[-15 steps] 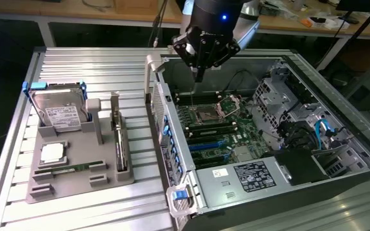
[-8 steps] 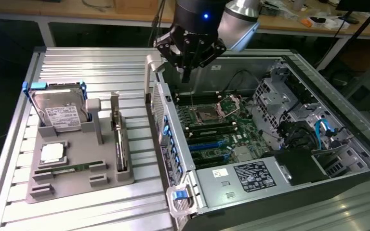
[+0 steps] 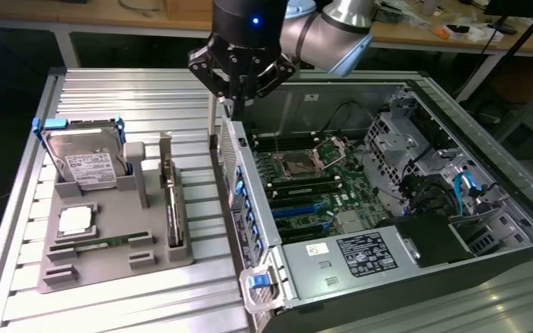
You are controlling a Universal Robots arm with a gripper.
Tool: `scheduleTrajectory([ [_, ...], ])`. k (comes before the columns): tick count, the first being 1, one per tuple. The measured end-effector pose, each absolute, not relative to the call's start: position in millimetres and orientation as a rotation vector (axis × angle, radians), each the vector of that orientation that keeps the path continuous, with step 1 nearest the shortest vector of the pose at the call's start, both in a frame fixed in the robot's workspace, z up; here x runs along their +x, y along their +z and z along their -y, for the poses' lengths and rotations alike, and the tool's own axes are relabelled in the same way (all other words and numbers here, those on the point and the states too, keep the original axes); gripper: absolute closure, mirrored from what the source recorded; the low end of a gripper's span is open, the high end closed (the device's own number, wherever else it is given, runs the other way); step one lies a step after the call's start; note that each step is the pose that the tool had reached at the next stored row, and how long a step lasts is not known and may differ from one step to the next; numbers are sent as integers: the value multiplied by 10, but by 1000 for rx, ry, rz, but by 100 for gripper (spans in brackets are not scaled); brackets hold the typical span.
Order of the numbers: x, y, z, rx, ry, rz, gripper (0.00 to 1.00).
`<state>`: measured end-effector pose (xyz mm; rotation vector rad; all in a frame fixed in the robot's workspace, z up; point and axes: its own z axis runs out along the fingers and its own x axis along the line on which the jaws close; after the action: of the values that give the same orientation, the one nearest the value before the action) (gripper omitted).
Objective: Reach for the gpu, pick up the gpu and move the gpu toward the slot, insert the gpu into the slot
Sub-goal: 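Reach for the gpu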
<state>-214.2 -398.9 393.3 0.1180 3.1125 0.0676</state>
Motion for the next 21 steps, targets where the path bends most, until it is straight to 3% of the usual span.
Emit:
scheduleTrajectory([
  [21, -2853, 3933, 3989, 118, 68, -3112, 89],
])
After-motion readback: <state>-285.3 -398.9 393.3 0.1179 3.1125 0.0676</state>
